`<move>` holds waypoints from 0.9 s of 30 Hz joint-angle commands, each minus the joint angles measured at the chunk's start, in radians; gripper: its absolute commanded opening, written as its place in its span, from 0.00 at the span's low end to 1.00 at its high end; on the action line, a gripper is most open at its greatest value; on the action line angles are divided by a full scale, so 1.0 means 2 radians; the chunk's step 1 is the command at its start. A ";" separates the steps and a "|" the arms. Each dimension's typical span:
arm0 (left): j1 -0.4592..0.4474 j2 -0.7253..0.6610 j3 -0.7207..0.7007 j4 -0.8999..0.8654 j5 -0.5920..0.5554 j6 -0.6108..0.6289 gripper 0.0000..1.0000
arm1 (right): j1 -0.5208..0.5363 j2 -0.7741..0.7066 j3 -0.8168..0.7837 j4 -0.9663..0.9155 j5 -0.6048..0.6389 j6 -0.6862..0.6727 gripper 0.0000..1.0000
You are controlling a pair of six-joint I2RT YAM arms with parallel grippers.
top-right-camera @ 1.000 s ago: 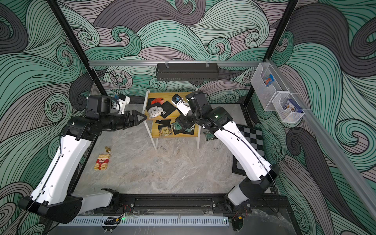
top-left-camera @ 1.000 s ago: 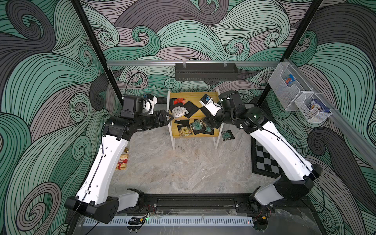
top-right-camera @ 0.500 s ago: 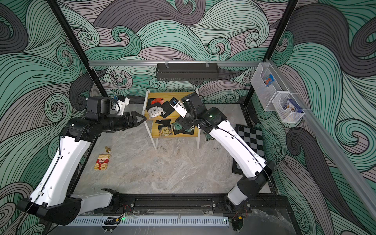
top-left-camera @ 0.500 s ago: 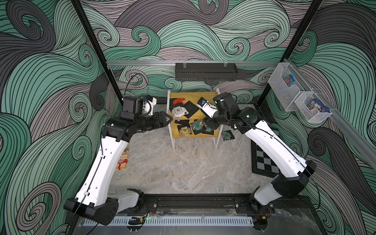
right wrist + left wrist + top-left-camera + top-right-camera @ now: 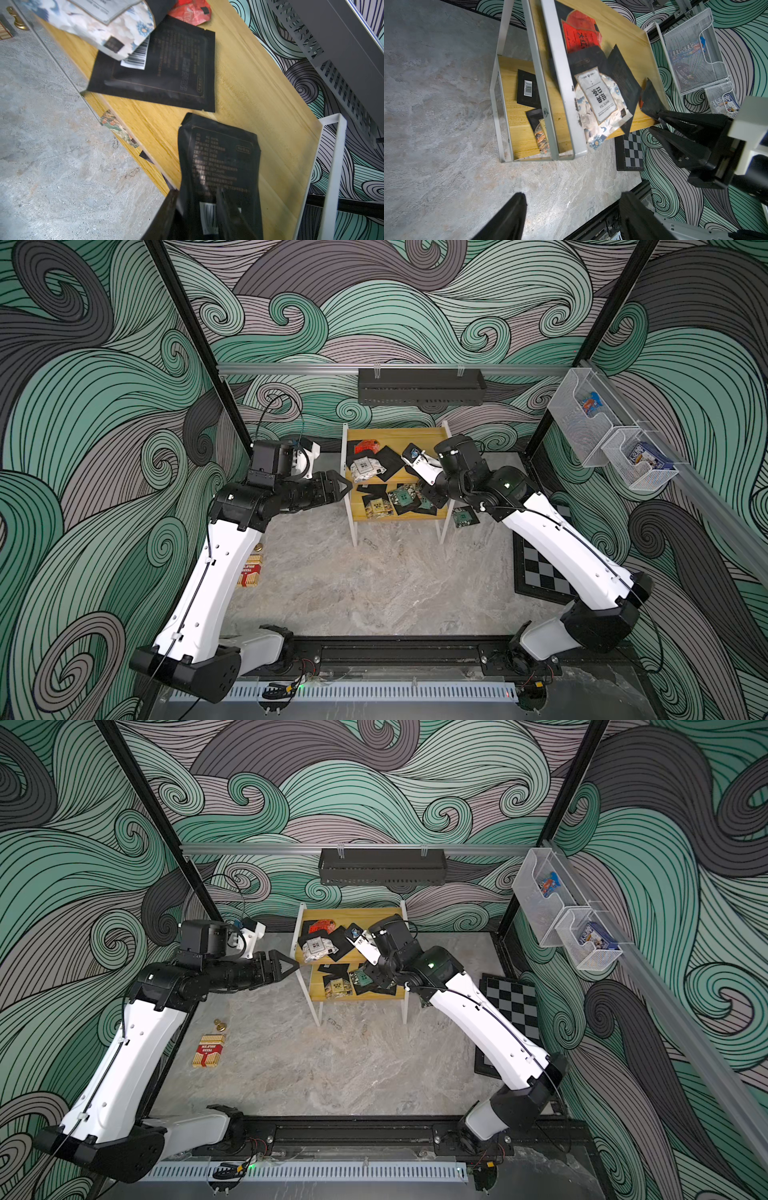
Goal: Remove the tea bags from the shelf
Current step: Pick up the tea bag from the shelf.
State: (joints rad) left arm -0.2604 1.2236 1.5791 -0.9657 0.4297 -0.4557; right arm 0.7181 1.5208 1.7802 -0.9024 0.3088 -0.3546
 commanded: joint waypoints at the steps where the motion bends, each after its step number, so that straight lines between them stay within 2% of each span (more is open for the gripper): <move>1: -0.002 -0.012 -0.002 0.002 -0.002 0.001 0.74 | -0.002 0.001 -0.014 -0.020 0.016 0.011 0.28; 16: -0.001 -0.015 0.001 0.004 -0.005 -0.003 0.74 | -0.002 -0.028 -0.006 -0.018 0.016 0.021 0.10; 27: -0.002 -0.015 0.004 0.015 0.012 -0.003 0.74 | -0.002 -0.072 0.008 -0.015 -0.007 0.049 0.06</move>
State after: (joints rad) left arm -0.2604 1.2114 1.5742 -0.9607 0.4347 -0.4614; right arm 0.7177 1.4124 1.7752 -0.9276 0.3164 -0.2935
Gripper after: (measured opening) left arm 0.739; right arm 0.062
